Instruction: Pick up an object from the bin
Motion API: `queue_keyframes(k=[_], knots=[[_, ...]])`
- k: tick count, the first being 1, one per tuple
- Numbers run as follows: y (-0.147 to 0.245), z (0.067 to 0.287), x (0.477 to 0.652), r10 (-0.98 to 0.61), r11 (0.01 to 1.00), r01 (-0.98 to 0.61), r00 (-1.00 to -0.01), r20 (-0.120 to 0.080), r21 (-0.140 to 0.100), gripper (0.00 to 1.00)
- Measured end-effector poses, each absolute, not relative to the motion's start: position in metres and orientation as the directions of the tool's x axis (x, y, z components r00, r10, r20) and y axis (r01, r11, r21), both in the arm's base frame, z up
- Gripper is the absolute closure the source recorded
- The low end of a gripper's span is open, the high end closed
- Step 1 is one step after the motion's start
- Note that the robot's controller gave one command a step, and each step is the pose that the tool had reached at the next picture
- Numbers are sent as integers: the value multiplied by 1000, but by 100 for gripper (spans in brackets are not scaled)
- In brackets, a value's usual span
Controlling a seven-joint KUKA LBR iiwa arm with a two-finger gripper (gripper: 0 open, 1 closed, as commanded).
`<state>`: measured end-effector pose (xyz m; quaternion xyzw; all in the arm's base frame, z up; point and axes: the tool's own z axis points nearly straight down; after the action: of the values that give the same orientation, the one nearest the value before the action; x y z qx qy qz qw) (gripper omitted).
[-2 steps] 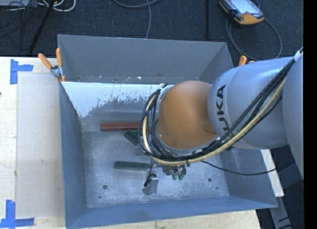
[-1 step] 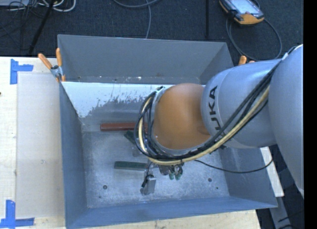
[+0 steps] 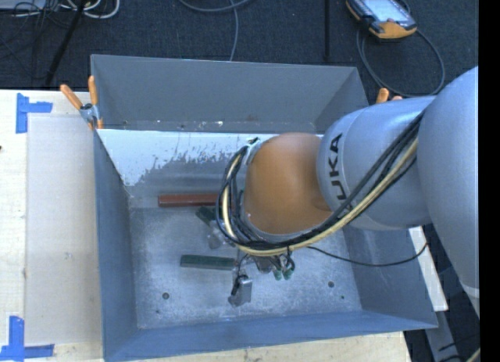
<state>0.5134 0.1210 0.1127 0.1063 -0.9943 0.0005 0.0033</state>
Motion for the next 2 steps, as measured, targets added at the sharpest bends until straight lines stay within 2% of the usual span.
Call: queue_keyframes(k=[1,2], knots=[[148,70,548,-119,993,-119,-993,1,1,100],[147,70,548,-118,993,-118,-993,1,1,100]])
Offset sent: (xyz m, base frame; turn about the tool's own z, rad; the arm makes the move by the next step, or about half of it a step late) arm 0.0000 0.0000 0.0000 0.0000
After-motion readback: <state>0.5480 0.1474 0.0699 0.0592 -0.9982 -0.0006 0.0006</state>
